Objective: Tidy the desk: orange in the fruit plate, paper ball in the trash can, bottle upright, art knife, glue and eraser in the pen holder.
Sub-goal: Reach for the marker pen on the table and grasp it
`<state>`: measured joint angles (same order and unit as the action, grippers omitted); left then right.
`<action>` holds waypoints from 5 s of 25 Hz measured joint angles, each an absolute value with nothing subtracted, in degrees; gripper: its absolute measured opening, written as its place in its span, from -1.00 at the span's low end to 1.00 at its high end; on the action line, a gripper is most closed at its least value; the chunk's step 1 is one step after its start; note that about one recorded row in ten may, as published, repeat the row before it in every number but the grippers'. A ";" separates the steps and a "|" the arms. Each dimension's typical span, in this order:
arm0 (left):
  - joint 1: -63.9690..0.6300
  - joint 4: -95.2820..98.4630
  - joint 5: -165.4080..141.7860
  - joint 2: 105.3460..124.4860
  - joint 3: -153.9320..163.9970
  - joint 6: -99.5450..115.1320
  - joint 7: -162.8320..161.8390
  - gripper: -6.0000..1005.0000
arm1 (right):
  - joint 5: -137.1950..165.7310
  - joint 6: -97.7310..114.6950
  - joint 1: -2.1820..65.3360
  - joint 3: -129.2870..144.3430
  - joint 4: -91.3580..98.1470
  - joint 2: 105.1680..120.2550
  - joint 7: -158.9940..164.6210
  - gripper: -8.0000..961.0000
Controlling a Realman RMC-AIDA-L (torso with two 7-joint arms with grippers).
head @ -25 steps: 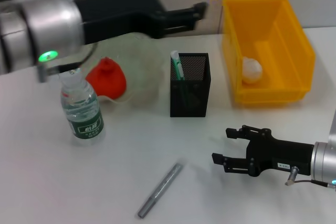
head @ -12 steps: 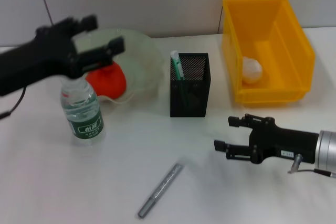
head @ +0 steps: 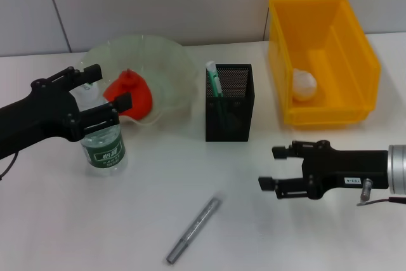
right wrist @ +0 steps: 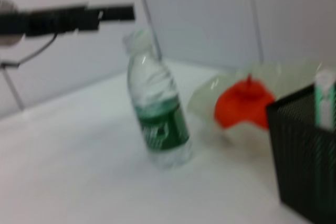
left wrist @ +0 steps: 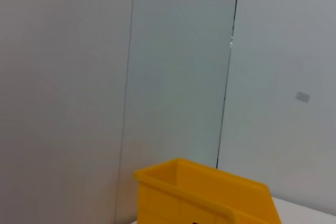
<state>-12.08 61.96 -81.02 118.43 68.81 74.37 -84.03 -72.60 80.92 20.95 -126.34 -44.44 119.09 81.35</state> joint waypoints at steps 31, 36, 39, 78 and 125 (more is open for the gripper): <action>-10.60 56.74 -80.57 118.70 66.54 78.45 -81.82 0.68 | -29.23 97.48 36.51 -87.45 -82.42 118.86 104.45 0.69; -10.72 56.46 -80.58 118.73 66.70 78.70 -81.64 0.68 | -30.94 96.08 38.26 -85.20 -83.83 119.10 104.44 0.69; -10.82 56.20 -80.58 118.75 66.74 78.82 -81.34 0.68 | -32.63 95.61 38.71 -85.08 -83.76 119.10 103.88 0.69; -11.60 51.67 -75.76 118.83 66.86 81.70 -73.58 0.68 | -42.25 89.68 46.12 -86.42 -69.86 119.09 89.59 0.62; -11.57 51.78 -79.95 118.39 67.15 81.48 -73.83 0.68 | -48.67 96.68 29.80 -114.57 -80.47 119.06 89.56 0.62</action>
